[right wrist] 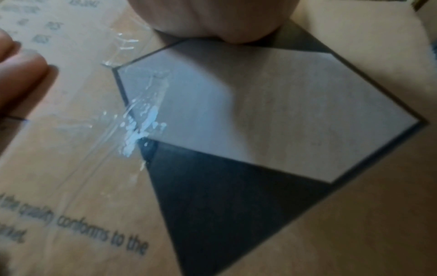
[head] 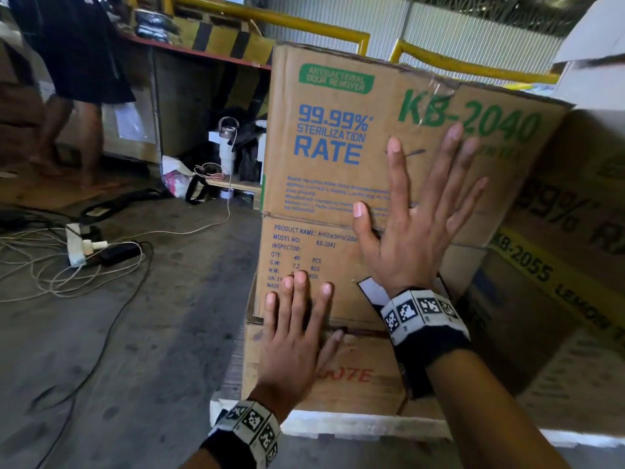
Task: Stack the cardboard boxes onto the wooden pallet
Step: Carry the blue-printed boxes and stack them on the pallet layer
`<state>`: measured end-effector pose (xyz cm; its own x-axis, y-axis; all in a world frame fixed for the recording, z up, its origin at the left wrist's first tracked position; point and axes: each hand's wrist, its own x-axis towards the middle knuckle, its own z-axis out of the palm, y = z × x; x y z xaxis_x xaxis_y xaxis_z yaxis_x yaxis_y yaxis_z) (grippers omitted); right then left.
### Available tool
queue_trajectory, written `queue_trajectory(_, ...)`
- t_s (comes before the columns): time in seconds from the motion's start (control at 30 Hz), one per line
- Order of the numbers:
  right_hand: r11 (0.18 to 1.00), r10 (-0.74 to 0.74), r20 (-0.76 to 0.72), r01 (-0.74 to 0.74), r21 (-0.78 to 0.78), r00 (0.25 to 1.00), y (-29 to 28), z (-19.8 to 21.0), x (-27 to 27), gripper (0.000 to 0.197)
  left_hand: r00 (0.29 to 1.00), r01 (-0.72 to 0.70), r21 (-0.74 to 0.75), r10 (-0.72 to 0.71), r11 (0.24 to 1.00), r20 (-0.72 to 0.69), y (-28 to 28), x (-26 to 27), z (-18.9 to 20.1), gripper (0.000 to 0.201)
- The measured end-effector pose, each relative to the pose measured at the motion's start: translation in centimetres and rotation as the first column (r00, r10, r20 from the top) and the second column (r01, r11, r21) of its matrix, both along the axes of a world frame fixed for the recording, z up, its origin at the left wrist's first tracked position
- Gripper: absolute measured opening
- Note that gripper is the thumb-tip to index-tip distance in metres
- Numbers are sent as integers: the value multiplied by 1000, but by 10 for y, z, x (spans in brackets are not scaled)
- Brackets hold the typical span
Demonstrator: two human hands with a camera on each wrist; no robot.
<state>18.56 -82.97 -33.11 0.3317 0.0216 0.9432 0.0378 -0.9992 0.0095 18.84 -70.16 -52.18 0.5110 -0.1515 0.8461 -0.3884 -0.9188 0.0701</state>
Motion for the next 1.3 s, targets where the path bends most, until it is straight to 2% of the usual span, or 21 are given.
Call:
queue_trajectory(0.2,1000,19,28,-19,13,999,-2,-5,6,75,1000,-21,18,21,1000,-8,-3,1,-4,76)
queue_trajectory(0.3,999,44,-9,-44,9,999,-2,-6,0,72,998,6,20,-5,1000,-63,0,-2,0,78)
queue_trajectory(0.43,997,71,-184,-73,-2,980,-4,-8,-28,77,975,94,18,-89,995,-204,11,-21,15,76)
queue_trajectory(0.5,991,135,-307,-132,29,942,-7,-7,-55,76,950,181,59,-159,982,-267,23,-36,27,77)
queue_trajectory(0.53,981,194,-389,-181,70,901,-8,-5,-72,72,933,209,87,-172,974,-317,28,-44,35,79)
queue_trajectory(0.57,962,274,-491,-232,147,827,-11,-4,-89,66,918,207,129,-147,970,-369,35,-50,41,81)
queue_trajectory(0.6,931,365,-600,-263,254,712,-13,-3,-109,58,897,211,186,-115,960,-426,38,-55,53,80)
queue_trajectory(0.67,857,516,-758,-236,459,399,-15,1,-150,42,850,236,227,-88,945,-519,45,-67,81,64)
queue_trajectory(0.7,852,523,-794,-209,480,311,-15,3,-171,37,799,271,193,-109,943,-591,45,-72,100,52)
queue_trajectory(0.73,865,501,-815,-184,467,290,-14,6,-190,37,760,334,143,-176,932,-626,45,-76,117,42)
queue_trajectory(0.8,899,437,-833,-119,423,339,-15,15,-225,41,753,483,115,-346,868,-559,42,-83,148,35)
queue_trajectory(0.83,914,398,-839,-80,398,370,-17,20,-239,44,753,534,161,-380,830,-538,38,-89,165,34)
queue_trajectory(0.9,921,367,-825,-44,387,429,-23,35,-264,50,792,564,264,-421,783,-442,24,-104,192,32)
queue_trajectory(0.97,922,355,-792,-46,384,497,-29,53,-287,54,786,604,301,-488,738,-380,3,-123,208,29)
queue_trajectory(1.03,935,310,-746,-46,352,589,-37,69,-308,50,705,687,251,-540,682,-461,-21,-133,200,27)
queue_trajectory(1.13,942,244,-597,-40,333,764,-51,88,-338,37,627,768,293,-579,569,-521,-57,-151,168,42)
queue_trajectory(1.2,951,194,-465,-49,306,864,-65,94,-350,27,580,793,202,-610,575,-540,-78,-159,142,38)
queue_trajectory(1.3,984,56,-255,-10,179,965,-97,97,-354,25,580,779,128,-628,614,-518,-116,-171,111,38)
